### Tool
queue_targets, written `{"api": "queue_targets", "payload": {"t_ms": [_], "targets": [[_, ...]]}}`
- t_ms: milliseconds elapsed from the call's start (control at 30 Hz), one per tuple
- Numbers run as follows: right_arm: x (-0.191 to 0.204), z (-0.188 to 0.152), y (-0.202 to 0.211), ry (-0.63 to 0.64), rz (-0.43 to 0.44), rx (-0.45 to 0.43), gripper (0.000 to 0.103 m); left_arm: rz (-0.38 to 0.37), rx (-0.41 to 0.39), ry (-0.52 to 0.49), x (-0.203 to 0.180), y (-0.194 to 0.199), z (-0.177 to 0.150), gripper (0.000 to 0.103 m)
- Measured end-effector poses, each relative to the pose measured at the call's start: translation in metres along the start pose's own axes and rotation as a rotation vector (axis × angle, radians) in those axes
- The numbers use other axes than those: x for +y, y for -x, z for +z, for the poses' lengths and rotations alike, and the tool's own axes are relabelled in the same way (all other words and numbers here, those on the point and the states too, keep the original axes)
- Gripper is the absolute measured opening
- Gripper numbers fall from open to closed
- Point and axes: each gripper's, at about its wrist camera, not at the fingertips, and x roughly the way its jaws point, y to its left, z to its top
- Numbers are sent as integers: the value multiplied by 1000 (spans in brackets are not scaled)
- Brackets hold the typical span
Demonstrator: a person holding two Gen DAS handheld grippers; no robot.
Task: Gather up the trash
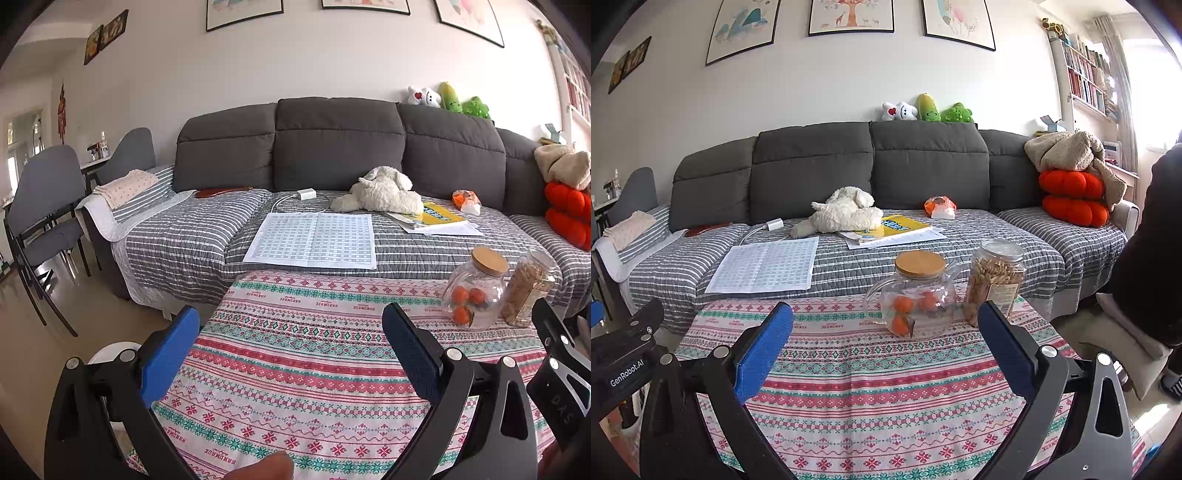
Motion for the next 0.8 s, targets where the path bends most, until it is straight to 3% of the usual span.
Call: {"api": "queue_targets", "payload": {"t_ms": [500,800], "targets": [[6,-4,-4,5,6,16,96,-2,12,8,3,-5,-4,96],[14,-10,-11,18,9,46,96,-18,75,29,10,-19,-10,96]]}}
